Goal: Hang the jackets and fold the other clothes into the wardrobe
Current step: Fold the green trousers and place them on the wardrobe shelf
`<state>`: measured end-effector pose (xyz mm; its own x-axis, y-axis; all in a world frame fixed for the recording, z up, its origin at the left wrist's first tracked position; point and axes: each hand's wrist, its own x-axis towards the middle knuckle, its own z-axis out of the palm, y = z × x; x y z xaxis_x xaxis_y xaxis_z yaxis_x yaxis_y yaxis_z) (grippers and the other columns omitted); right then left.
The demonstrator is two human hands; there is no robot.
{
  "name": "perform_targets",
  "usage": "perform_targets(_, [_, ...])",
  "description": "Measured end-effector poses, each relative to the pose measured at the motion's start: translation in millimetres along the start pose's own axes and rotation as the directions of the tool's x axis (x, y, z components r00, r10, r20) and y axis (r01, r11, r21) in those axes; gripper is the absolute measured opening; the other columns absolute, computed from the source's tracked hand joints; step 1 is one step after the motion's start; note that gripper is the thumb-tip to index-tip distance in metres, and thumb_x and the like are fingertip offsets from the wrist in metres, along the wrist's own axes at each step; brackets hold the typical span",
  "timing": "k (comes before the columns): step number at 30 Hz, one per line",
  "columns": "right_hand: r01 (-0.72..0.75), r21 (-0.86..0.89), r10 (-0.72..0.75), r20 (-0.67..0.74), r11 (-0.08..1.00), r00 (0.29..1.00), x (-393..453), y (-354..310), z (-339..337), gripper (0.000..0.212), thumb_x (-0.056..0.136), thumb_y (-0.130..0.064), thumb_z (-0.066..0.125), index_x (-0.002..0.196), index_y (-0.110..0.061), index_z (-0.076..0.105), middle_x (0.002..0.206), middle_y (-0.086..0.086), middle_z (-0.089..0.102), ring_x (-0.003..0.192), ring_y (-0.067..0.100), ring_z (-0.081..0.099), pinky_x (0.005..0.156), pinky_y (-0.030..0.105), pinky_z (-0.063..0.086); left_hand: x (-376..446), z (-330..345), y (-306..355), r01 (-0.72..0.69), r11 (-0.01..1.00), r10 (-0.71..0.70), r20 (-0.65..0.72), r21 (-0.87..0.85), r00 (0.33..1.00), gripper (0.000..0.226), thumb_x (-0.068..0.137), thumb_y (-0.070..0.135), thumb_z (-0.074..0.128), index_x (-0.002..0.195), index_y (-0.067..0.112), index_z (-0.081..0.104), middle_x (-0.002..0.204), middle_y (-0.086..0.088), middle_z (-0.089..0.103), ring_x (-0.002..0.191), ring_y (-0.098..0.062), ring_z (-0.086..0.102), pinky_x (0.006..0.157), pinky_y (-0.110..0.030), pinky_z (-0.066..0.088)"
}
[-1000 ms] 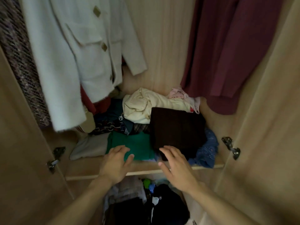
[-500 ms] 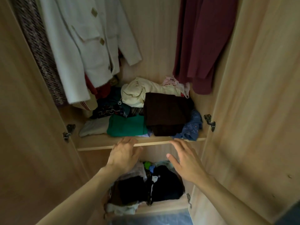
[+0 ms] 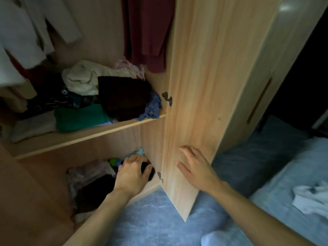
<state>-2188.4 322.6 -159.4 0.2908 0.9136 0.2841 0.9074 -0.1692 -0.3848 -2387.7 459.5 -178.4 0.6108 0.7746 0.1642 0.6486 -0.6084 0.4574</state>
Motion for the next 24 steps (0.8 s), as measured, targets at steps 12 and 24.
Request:
perform_targets(12, [-0.326,-0.001,0.317,-0.229,0.945,0.92,-205,109,-120,0.056,0.095,-0.053,0.04,0.14,-0.02,0.045,0.139,0.004,0.051,0.127,0.022,0.047,0.106,0.041,0.043,-72,84,210,-0.337,0.938,0.346,0.126,-0.084,0.93,0.033,0.099,0.047,0.049,0.124,0.028,0.059,0.136,0.008,0.056,0.12,-0.018,0.053,0.103,-0.037,0.046])
perform_targets(24, [-0.596,0.05,0.562,-0.404,0.801,0.721,-453,229,-254,0.061,0.092,-0.057,0.039,0.135,-0.015,0.051,0.132,0.006,0.056,0.122,0.027,0.051,0.103,0.044,0.043,-182,198,470,-0.467,0.834,0.544,0.299,-0.293,0.784,0.046,0.086,0.052,0.054,0.114,0.018,0.065,0.118,-0.004,0.065,0.113,-0.024,0.059,0.095,-0.04,0.048])
